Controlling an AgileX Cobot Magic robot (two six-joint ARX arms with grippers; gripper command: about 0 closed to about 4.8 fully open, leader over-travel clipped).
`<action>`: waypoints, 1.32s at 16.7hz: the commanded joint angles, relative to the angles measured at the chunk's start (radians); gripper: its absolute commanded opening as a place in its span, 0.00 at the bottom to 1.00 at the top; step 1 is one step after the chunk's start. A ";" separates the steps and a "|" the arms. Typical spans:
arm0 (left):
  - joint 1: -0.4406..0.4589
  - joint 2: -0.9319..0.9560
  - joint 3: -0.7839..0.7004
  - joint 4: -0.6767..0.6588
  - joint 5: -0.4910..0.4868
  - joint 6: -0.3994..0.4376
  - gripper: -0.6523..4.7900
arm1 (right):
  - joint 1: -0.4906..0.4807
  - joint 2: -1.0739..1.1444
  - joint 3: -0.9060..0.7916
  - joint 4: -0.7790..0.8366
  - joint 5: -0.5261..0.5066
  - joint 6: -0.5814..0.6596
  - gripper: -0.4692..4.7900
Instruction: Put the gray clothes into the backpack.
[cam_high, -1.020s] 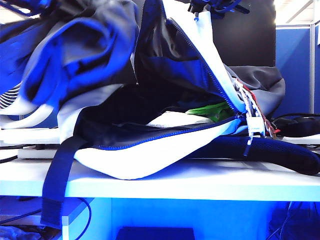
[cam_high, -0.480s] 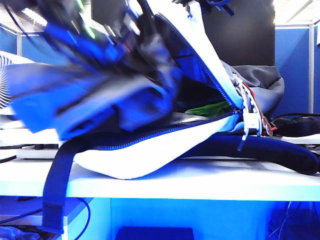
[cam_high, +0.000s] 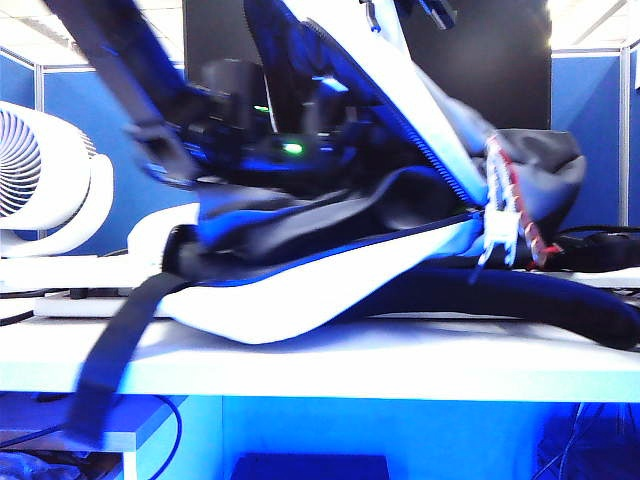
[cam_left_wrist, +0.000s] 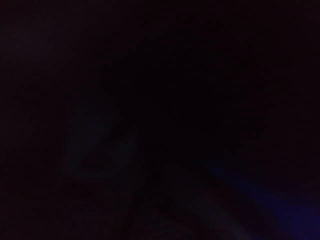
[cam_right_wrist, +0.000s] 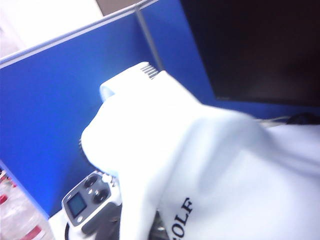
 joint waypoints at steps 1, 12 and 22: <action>-0.058 0.048 0.090 -0.052 -0.005 0.046 0.14 | 0.003 -0.016 0.016 0.004 -0.031 -0.009 0.08; 0.097 -0.079 0.100 -0.277 0.352 -0.060 1.00 | -0.026 -0.013 0.016 -0.083 0.176 -0.091 0.08; 0.264 -0.338 0.100 -0.949 0.510 0.335 1.00 | -0.026 -0.003 0.016 -0.100 0.259 -0.090 0.08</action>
